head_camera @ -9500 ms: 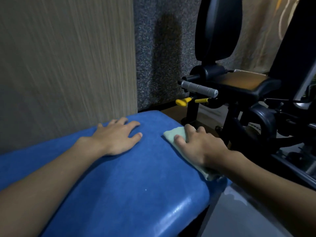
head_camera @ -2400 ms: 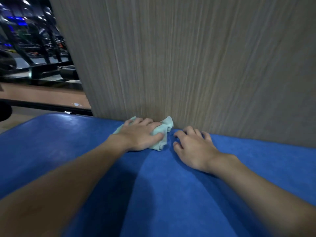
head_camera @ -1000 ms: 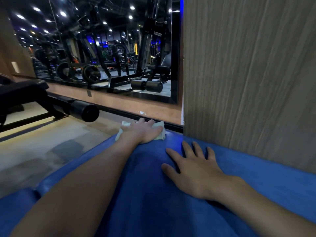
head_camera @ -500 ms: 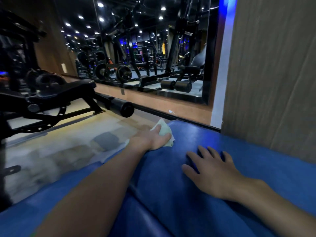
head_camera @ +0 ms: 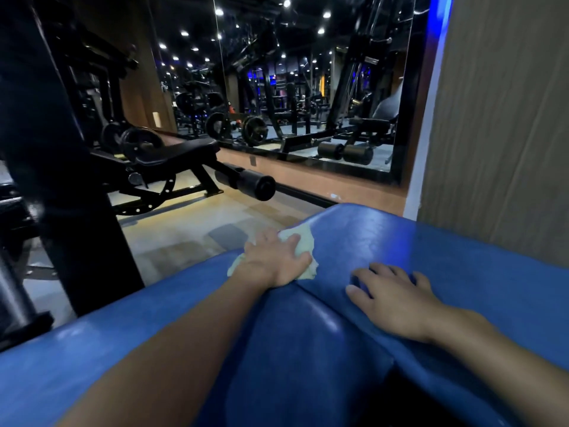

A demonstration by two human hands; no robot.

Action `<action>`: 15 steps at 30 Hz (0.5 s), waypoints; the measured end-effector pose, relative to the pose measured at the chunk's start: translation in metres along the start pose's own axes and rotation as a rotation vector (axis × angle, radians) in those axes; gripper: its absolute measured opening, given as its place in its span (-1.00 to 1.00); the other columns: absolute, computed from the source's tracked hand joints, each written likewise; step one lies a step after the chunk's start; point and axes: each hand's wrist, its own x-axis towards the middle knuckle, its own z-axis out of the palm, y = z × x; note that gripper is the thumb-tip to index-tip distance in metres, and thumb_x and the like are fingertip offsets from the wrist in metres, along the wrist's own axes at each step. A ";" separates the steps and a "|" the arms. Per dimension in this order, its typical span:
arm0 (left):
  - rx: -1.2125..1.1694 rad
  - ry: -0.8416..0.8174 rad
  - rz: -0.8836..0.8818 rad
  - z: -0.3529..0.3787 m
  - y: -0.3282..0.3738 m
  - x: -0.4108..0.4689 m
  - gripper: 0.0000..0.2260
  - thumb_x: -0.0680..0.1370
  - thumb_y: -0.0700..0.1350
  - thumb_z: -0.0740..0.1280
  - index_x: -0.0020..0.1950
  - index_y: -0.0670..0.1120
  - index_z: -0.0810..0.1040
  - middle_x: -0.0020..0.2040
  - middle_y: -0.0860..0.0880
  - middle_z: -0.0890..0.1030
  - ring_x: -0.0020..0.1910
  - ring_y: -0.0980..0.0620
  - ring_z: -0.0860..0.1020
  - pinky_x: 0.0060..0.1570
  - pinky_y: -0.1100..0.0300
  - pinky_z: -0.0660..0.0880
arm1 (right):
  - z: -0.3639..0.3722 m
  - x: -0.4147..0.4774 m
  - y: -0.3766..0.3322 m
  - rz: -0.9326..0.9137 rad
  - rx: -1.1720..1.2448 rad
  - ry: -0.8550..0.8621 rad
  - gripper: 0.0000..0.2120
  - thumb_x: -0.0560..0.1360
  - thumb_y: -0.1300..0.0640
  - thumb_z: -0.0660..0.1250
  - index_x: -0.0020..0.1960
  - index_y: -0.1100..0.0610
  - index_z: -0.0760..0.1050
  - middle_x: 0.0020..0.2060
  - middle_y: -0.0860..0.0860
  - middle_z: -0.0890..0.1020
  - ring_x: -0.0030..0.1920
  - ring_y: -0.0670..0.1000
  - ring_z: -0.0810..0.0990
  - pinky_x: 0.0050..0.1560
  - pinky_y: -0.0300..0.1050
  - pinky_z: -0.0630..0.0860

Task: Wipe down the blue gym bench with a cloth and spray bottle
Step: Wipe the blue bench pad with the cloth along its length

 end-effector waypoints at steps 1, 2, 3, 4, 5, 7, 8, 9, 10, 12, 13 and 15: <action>0.010 0.029 0.022 0.001 0.002 -0.011 -0.44 0.56 0.31 0.02 0.51 0.11 0.24 0.43 -0.18 0.27 0.39 -0.21 0.21 0.31 -0.19 0.20 | -0.003 -0.005 -0.003 0.006 0.017 0.005 -0.60 0.60 -0.25 -0.02 0.33 -0.14 0.34 0.34 -0.07 0.40 0.43 0.05 0.27 0.40 0.16 0.12; 0.012 0.053 0.040 0.001 0.005 -0.022 -0.42 0.55 0.32 0.04 0.50 0.08 0.26 0.41 -0.18 0.29 0.38 -0.20 0.22 0.30 -0.19 0.22 | -0.006 -0.009 -0.006 0.007 0.046 0.022 -0.61 0.60 -0.25 0.01 0.33 -0.14 0.34 0.34 -0.07 0.42 0.42 0.06 0.31 0.38 0.14 0.15; 0.005 0.071 0.060 0.001 0.008 -0.033 -0.41 0.55 0.32 0.06 0.49 0.05 0.27 0.40 -0.17 0.29 0.38 -0.19 0.22 0.30 -0.18 0.23 | -0.009 -0.011 -0.008 0.002 0.097 0.048 -0.63 0.59 -0.24 0.05 0.31 -0.14 0.35 0.32 -0.08 0.47 0.39 0.06 0.37 0.35 0.10 0.20; -0.012 0.092 0.078 -0.003 0.013 -0.043 -0.41 0.55 0.31 0.07 0.49 0.04 0.28 0.39 -0.17 0.29 0.38 -0.18 0.22 0.31 -0.18 0.24 | -0.011 -0.013 -0.008 -0.001 0.169 0.071 -0.65 0.59 -0.24 0.09 0.30 -0.14 0.35 0.30 -0.08 0.50 0.36 0.05 0.42 0.33 0.06 0.24; -0.045 0.102 0.096 -0.007 0.016 -0.052 -0.43 0.56 0.28 0.08 0.49 0.03 0.28 0.39 -0.15 0.29 0.39 -0.17 0.21 0.32 -0.18 0.24 | -0.014 -0.015 -0.009 -0.005 0.257 0.087 -0.61 0.58 -0.24 0.14 0.35 -0.13 0.33 0.31 -0.08 0.51 0.35 0.04 0.45 0.34 0.03 0.27; -0.188 0.107 0.136 -0.021 0.024 -0.068 -0.49 0.60 0.16 0.10 0.52 0.02 0.27 0.37 -0.13 0.30 0.41 -0.13 0.21 0.36 -0.13 0.22 | -0.021 -0.021 -0.009 -0.016 0.486 0.065 -0.45 0.57 -0.20 0.23 0.49 -0.04 0.23 0.37 -0.01 0.48 0.35 0.04 0.46 0.37 -0.02 0.32; -0.292 0.117 0.174 -0.029 0.027 -0.072 -0.50 0.59 0.09 0.10 0.53 0.01 0.28 0.33 -0.11 0.32 0.41 -0.13 0.23 0.39 -0.07 0.21 | -0.026 -0.024 -0.009 -0.028 0.593 0.038 -0.38 0.56 -0.17 0.27 0.53 0.01 0.17 0.40 0.02 0.45 0.36 0.04 0.44 0.36 -0.05 0.34; -0.384 0.134 0.219 -0.038 0.030 -0.079 -0.49 0.57 0.03 0.10 0.53 -0.02 0.30 0.27 -0.09 0.34 0.38 -0.13 0.27 0.39 0.02 0.20 | -0.032 -0.029 -0.010 -0.040 0.664 0.013 -0.31 0.56 -0.15 0.29 0.56 0.04 0.10 0.44 0.04 0.40 0.39 0.04 0.41 0.34 -0.10 0.34; -0.457 0.153 0.265 -0.046 0.032 -0.083 -0.47 0.54 -0.04 0.10 0.53 -0.05 0.31 0.21 -0.06 0.35 0.35 -0.11 0.31 0.40 0.08 0.20 | -0.039 -0.032 -0.009 -0.043 0.709 -0.002 -0.25 0.55 -0.14 0.31 0.59 0.06 0.04 0.48 0.03 0.34 0.42 0.04 0.37 0.30 -0.16 0.32; -0.545 0.179 0.341 -0.065 0.036 -0.095 -0.44 0.50 -0.17 0.12 0.54 -0.11 0.31 0.22 -0.07 0.37 0.33 -0.09 0.34 0.43 0.11 0.20 | -0.052 -0.039 -0.008 -0.018 0.797 -0.001 -0.14 0.52 -0.15 0.36 0.61 0.10 -0.05 0.52 -0.01 0.25 0.46 0.02 0.30 0.23 -0.20 0.29; -0.566 0.186 0.369 -0.075 0.039 -0.101 -0.43 0.51 -0.25 0.14 0.54 -0.13 0.30 0.26 -0.09 0.38 0.35 -0.06 0.35 0.45 0.13 0.21 | -0.057 -0.041 -0.007 -0.010 0.865 0.006 -0.11 0.50 -0.16 0.39 0.61 0.10 -0.04 0.52 -0.02 0.26 0.47 0.02 0.30 0.24 -0.18 0.29; -0.588 0.235 0.409 -0.094 0.042 -0.112 -0.43 0.53 -0.38 0.19 0.55 -0.15 0.27 0.30 -0.12 0.38 0.35 -0.01 0.36 0.44 0.20 0.22 | -0.067 -0.042 -0.007 -0.030 1.036 -0.027 -0.18 0.45 -0.15 0.46 0.55 0.08 0.16 0.40 -0.07 0.44 0.37 0.01 0.45 0.25 -0.09 0.38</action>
